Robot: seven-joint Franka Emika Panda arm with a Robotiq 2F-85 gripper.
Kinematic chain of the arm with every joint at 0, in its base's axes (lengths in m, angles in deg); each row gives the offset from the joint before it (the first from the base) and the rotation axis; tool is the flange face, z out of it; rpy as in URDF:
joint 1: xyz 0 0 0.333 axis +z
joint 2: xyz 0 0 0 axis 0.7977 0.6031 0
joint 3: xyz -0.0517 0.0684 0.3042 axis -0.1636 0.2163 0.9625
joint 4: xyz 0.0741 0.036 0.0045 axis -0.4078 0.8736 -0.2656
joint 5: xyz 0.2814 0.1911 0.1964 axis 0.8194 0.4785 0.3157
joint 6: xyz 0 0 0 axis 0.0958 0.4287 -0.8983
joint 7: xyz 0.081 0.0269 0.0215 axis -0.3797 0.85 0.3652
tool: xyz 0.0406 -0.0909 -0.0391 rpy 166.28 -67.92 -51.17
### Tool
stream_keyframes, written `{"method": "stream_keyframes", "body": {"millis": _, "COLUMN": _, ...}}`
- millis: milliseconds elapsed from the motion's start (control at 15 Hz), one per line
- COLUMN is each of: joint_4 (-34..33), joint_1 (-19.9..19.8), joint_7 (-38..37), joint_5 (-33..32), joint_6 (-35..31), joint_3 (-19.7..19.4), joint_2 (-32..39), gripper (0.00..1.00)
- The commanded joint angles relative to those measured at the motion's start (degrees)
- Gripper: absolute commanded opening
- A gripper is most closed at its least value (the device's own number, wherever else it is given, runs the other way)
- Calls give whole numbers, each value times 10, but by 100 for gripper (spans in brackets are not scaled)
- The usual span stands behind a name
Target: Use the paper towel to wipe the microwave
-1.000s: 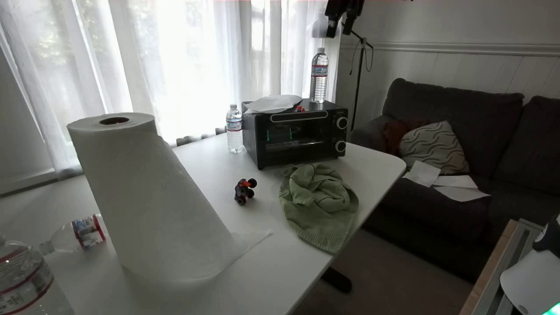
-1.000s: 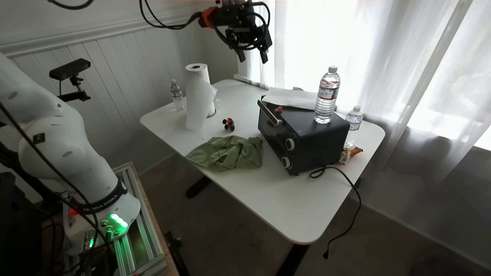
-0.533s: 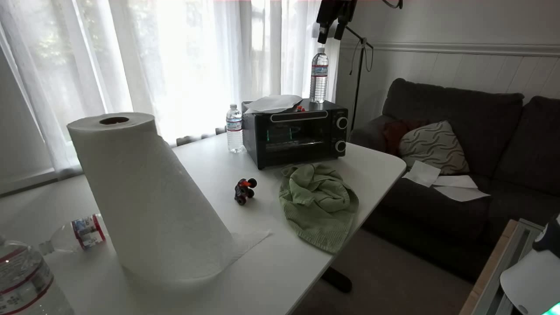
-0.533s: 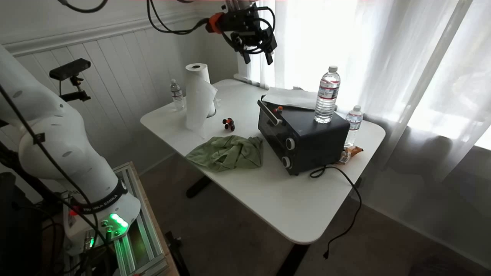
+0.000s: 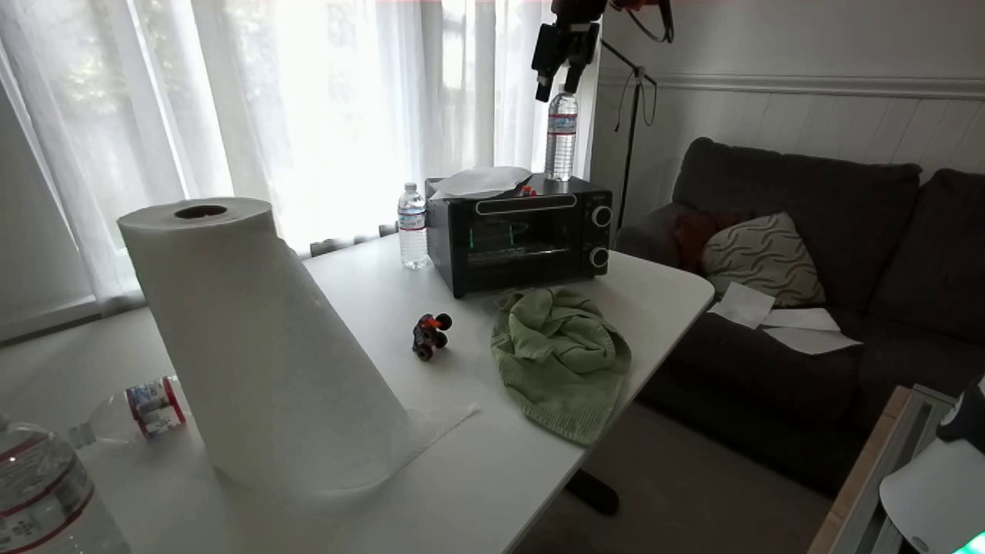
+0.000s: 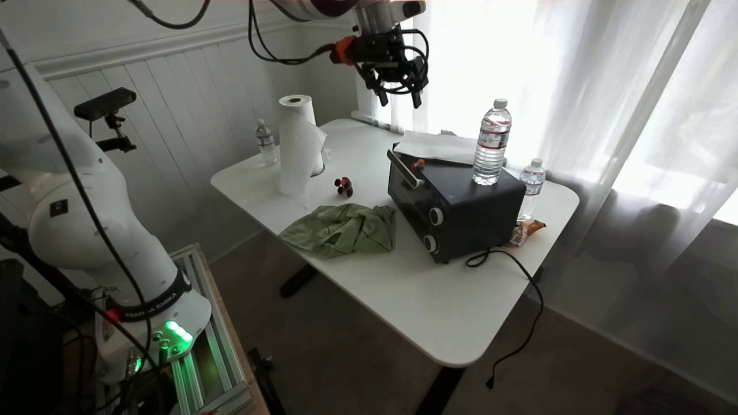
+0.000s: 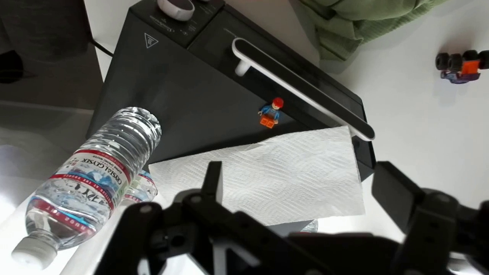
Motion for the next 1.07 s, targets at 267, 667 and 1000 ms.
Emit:
{"method": "stream_keyframes", "body": {"millis": 267, "joint_4": -49, "joint_1": -15, "joint_7": 16, "joint_5": 11, "joint_6": -6, "joint_3": 2, "joint_2": 55, "gripper": 100}}
{"method": "stream_keyframes", "body": {"millis": 667, "joint_4": -56, "joint_1": -24, "joint_7": 36, "joint_5": 20, "joint_6": -24, "joint_3": 4, "joint_2": 82, "gripper": 100}}
{"method": "stream_keyframes", "body": {"millis": 1000, "joint_4": -69, "joint_1": -25, "joint_7": 69, "joint_5": 26, "joint_6": -36, "joint_3": 10, "joint_2": 120, "gripper": 100}}
